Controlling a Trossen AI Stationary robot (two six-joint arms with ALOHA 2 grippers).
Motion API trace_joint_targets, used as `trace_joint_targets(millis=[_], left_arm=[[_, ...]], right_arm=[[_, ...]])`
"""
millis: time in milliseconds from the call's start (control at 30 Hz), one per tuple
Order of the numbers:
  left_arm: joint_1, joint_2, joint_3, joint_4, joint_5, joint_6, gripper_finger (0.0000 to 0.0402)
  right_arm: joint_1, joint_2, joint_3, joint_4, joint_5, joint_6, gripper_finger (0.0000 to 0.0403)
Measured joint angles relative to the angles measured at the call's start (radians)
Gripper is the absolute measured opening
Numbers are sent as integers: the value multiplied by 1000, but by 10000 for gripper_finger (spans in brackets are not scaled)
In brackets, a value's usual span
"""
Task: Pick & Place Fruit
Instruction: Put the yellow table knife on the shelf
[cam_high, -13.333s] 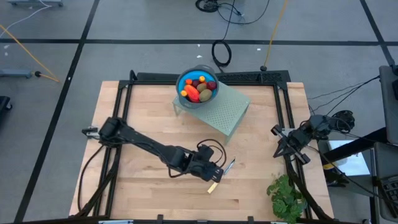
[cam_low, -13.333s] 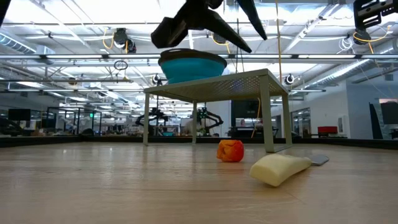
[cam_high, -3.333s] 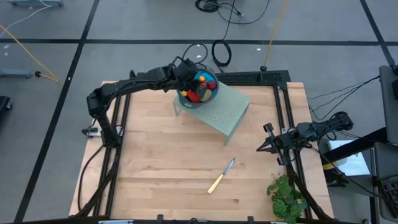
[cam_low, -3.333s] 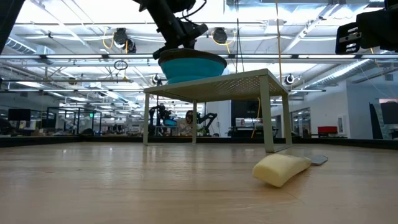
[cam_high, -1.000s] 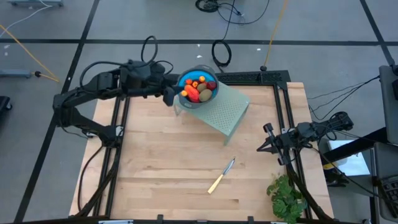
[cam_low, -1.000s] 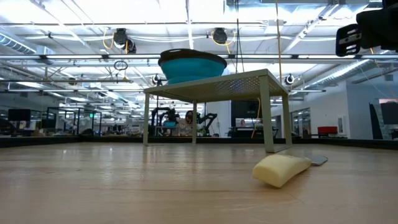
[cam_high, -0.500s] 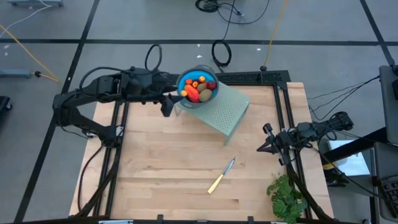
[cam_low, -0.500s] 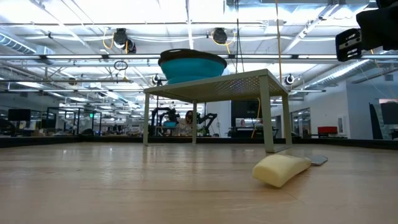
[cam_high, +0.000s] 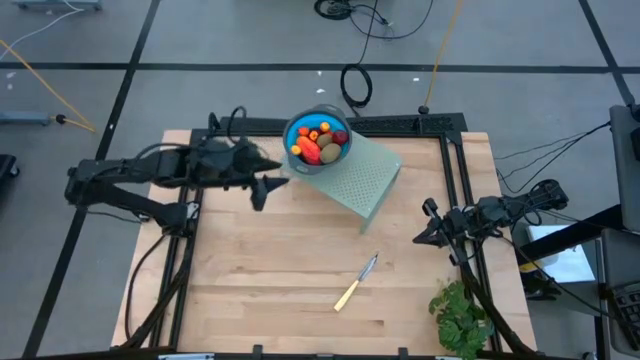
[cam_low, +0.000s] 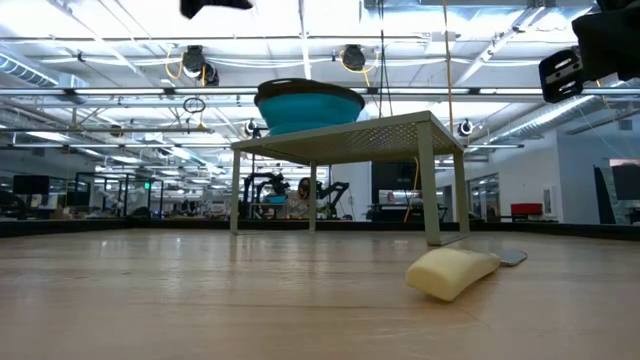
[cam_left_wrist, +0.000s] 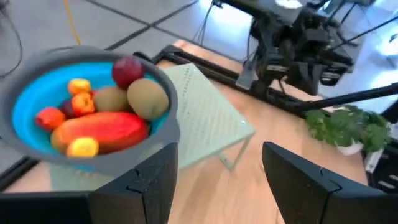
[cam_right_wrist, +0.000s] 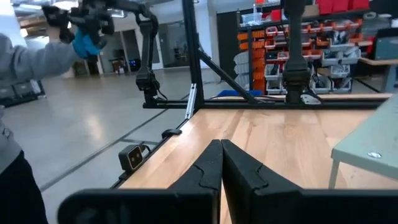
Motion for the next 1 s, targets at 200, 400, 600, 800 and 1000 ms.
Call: trace_joint_targets(millis=[200,400,600,800,1000], left_arm=[[-37,-124,-213,169,11,-5,235],[-65,-258,-387,300,10,-4,234],[-92,-376,-496,337,11,-1,234],[-113,-478,-578,351,11,14,235],[-126,-578,-668,378,57,15,235]], right_arm=[[0,0,0,14,96,121,0],[0,24,0,113,142,183,0],[0,98,0,194,205,241,0],[1,202,1,322,207,254,0],[1,323,68,354,210,250,0]])
